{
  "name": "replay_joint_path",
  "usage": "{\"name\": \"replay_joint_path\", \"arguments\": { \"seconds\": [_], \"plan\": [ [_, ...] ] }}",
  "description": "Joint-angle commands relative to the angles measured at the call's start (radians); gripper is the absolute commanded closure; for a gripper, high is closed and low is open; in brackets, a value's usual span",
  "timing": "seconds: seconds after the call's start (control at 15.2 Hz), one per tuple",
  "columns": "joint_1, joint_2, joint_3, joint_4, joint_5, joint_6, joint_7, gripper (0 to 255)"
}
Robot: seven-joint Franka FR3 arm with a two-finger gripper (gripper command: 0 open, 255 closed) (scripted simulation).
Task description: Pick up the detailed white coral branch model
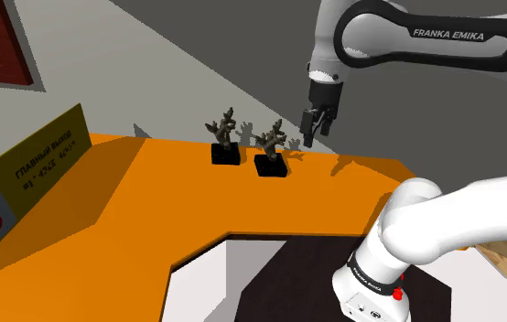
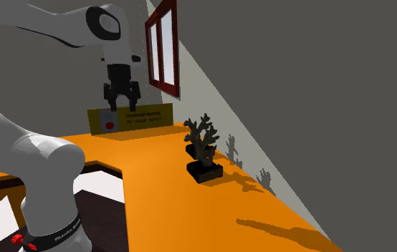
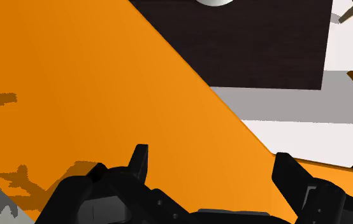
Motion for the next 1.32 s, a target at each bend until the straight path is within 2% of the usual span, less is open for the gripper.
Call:
{"name": "replay_joint_path", "arguments": {
  "seconds": [0.0,0.73,0.99,1.25],
  "plan": [
    [0.000,0.000,0.000,0.000,0.000,0.000,0.000,0],
    [-0.072,0.240,-0.170,-0.021,-0.018,0.427,-0.052,0],
    [-0.081,0.356,-0.233,0.010,0.011,0.569,-0.087,0],
    [-0.080,0.482,-0.299,0.061,0.073,0.696,-0.140,0]
  ]
}}
